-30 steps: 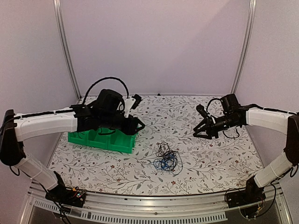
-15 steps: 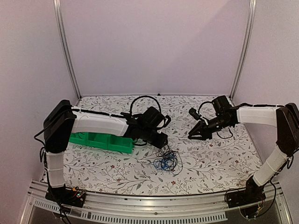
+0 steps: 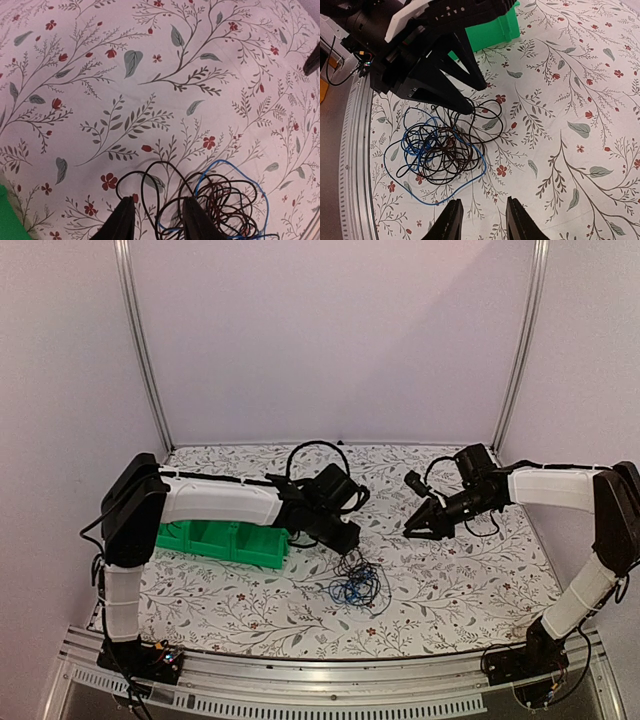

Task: Untangle the cables

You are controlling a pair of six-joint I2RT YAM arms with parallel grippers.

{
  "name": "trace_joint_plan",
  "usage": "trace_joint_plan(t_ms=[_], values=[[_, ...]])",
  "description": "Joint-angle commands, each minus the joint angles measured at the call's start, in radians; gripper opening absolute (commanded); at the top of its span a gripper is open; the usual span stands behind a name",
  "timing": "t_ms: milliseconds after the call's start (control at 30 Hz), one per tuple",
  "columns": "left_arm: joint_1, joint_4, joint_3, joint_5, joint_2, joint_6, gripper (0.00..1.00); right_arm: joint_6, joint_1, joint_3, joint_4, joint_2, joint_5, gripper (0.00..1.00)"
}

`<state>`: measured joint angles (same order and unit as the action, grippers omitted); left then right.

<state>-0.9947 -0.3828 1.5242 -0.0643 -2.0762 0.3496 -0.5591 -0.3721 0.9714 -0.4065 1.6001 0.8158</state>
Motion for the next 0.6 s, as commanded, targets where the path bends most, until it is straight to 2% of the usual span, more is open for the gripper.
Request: trace_joint_plan(t_ms=[0, 133, 333, 567], values=[[-0.005, -0.087, 0.021, -0.01, -0.009, -0.011, 0.3, -0.011, -0.004, 0.021, -0.023, -0.018, -0.002, 0.34], [-0.004, -0.092, 0.021, -0.003, -0.02, -0.012, 0.17, -0.014, -0.004, 0.021, -0.024, -0.021, 0.0, 0.34], [-0.01, 0.009, -0.002, 0.011, 0.004, -0.011, 0.0, -0.017, -0.004, 0.02, -0.026, -0.024, 0.002, 0.34], [-0.028, 0.152, -0.052, 0.054, 0.063, -0.022, 0.0, -0.015, -0.005, 0.018, -0.023, -0.026, 0.022, 0.34]])
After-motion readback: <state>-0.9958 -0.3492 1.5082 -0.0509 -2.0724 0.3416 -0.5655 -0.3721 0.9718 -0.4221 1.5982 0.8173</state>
